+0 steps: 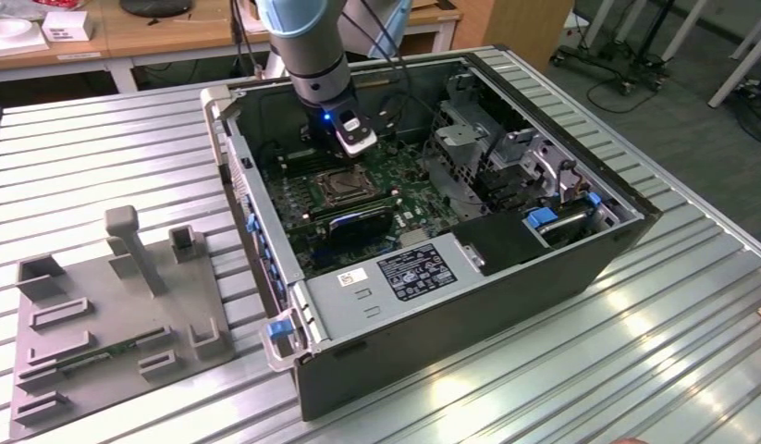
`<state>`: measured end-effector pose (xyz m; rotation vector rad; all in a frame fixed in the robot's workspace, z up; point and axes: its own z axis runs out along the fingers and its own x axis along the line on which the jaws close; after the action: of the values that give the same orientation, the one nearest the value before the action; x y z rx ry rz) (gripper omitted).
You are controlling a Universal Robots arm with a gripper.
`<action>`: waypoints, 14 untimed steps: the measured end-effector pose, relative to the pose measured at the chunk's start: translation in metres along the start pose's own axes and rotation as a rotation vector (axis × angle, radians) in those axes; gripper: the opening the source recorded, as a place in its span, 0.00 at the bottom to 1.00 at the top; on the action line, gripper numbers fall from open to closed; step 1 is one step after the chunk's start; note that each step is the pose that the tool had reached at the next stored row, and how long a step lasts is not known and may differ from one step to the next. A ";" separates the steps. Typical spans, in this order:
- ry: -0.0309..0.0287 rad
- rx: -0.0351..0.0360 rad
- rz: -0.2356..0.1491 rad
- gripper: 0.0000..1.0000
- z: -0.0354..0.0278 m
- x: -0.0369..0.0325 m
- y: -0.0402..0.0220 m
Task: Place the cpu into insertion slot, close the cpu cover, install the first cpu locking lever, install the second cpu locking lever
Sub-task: 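Install the first cpu locking lever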
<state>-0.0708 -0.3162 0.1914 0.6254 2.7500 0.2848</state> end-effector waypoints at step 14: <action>0.0049 -0.0147 0.005 0.10 0.0027 0.0009 -0.0008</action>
<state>-0.0710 -0.3161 0.1885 0.6293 2.7488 0.3079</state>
